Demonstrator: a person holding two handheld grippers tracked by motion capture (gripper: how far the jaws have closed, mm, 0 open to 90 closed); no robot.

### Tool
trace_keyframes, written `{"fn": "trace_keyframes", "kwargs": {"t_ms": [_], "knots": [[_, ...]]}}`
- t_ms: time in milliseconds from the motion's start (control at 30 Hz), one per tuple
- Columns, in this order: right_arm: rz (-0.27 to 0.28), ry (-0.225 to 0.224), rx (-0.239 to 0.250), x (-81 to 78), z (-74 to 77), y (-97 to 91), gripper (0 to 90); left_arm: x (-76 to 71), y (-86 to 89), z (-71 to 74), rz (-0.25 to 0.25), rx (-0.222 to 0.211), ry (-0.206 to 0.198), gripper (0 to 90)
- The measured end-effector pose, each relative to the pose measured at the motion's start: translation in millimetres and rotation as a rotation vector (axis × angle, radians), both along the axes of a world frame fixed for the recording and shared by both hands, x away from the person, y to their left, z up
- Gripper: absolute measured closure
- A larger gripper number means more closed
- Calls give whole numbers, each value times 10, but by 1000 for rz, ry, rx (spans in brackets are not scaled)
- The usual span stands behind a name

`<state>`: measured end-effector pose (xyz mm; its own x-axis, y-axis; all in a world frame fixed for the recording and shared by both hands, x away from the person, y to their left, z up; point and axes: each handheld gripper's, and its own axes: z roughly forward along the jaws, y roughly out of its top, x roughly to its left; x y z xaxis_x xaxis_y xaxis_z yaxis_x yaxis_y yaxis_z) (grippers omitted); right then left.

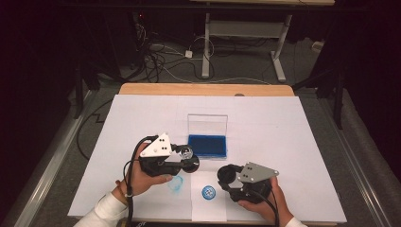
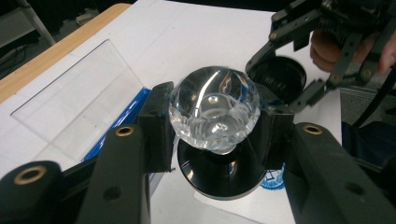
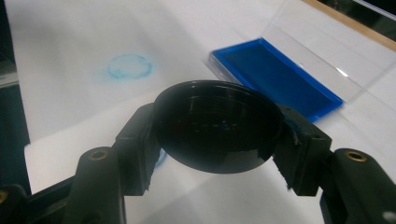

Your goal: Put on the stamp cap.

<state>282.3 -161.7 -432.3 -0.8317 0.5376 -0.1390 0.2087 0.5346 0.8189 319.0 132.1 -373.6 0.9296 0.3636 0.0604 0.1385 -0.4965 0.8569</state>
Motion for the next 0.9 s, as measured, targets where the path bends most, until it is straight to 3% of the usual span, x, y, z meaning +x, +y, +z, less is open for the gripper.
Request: {"fn": "trace_keyframes", "kwargs": {"t_ms": [233,367,500,700,900], "knots": [[57,25,17,80,-11,279,384,8,-147,-22,-37,6,6,548],[60,28,26,98,-7,387,384,9,-181,-24,-43,-6,8,548],[58,26,38,125,9,442,384,8,-207,-23,-66,-20,-1,548],[58,35,95,124,70,504,384,32,-214,-34,-48,-31,-10,548],[70,55,96,124,32,561,384,44,-227,-56,-55,-37,-8,548]]}}
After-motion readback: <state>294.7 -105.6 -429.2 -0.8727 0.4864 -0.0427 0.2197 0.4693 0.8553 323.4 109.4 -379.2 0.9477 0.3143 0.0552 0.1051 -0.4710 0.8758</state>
